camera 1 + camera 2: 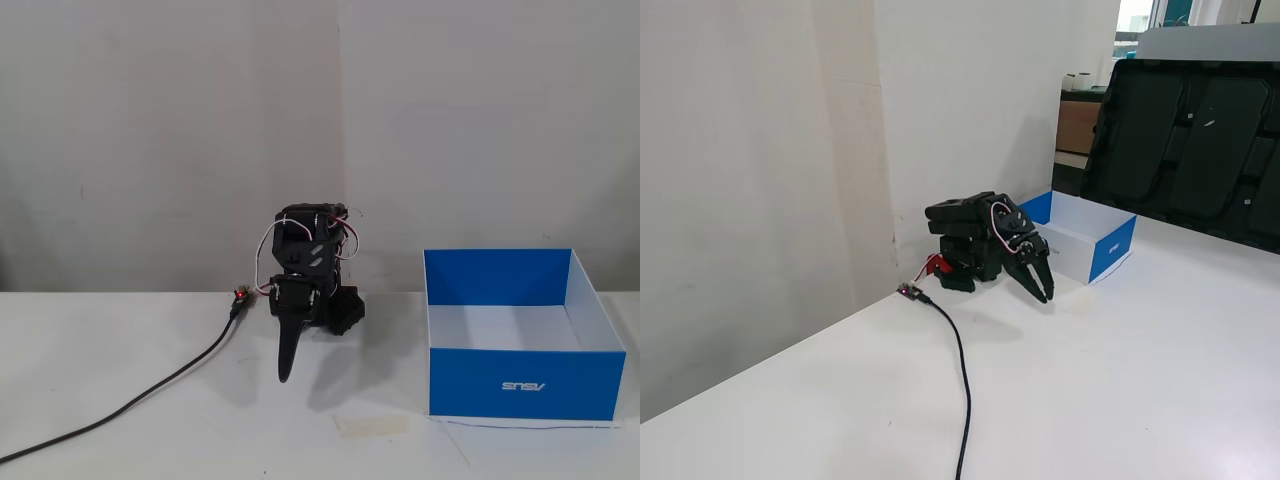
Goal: Pick the gray block and keep it in the box.
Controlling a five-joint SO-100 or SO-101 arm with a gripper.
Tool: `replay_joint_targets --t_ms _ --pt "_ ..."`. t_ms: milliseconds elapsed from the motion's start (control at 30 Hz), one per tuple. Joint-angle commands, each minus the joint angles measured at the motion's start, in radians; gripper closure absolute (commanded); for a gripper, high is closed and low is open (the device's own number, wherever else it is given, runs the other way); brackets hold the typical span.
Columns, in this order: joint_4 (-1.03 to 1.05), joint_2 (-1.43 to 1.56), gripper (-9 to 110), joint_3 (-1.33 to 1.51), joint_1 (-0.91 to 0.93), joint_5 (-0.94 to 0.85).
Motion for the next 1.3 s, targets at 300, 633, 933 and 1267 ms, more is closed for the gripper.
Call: replay_joint_targets --t_ms 300,633,933,1267 --pt "0.026 0.123 100 0.006 0.025 0.009" --pt "0.026 0.123 101 0.006 0.023 0.009" --pt "0.026 0.123 101 0.006 0.023 0.009" --pt "0.026 0.123 101 0.006 0.023 0.009"
